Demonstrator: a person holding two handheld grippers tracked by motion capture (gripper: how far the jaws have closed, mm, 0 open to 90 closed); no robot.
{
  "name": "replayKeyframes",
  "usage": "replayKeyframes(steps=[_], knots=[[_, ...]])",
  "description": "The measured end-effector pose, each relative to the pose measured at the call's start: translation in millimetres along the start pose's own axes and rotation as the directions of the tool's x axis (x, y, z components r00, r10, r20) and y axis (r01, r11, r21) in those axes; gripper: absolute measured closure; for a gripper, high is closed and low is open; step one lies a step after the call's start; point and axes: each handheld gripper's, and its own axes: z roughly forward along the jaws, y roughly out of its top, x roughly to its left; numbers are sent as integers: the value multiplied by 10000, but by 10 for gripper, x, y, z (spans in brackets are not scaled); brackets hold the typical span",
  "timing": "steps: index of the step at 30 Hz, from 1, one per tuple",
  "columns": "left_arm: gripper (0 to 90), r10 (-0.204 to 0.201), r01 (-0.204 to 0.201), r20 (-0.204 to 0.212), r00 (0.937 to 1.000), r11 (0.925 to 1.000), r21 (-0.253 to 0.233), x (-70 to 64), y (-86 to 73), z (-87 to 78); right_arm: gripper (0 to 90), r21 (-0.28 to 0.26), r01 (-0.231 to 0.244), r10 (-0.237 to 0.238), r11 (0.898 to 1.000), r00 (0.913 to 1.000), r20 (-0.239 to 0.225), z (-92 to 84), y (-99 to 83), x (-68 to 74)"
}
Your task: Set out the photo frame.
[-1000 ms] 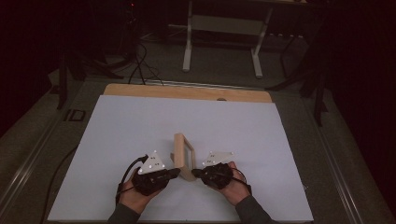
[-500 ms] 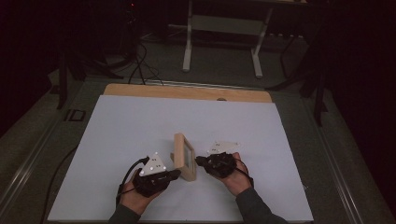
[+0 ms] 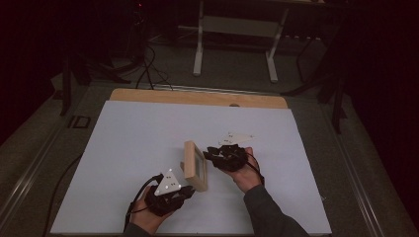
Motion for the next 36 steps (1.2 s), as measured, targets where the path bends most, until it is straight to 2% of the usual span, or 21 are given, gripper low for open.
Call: replayKeyframes(steps=[6, 8, 9, 15, 19, 25, 33, 36], knots=[[804, 21, -21, 13, 10000, 10000, -82, -12, 3, 4, 654, -287, -35, 35, 9996, 10000, -6, 66, 216, 0], [801, 48, -48, 5, 10000, 10000, -71, -22, 3, 18, 647, -309, -32, 32, 9995, 10000, -3, 73, 230, 1], [799, 64, -64, 15, 10000, 9999, -126, -37, 3, 37, 622, -417, -153, 153, 9990, 9999, -18, 110, 294, 2], [791, 101, -98, 122, 9999, 9997, -226, -111, 20, 144, 553, -553, -439, 438, 9975, 9990, -31, 228, 408, 21], [792, 188, -186, 112, 9998, 9996, -215, -171, 19, 237, 524, -587, -473, 470, 9972, 9989, -67, 303, 473, 70], [835, 191, -185, 283, 9994, 9996, -210, -214, 3, 350, 516, -193, -346, 346, 9992, 9994, 4, 446, 540, 122], [857, 114, -109, 153, 9998, 9994, -337, -214, 22, 422, 551, 175, -256, 256, 9995, 9997, 2, 564, 569, 147], [883, 52, -50, 73, 10000, 9994, -349, -205, 38, 443, 599, 452, 79, -82, 9989, 9999, 73, 606, 581, 173]])
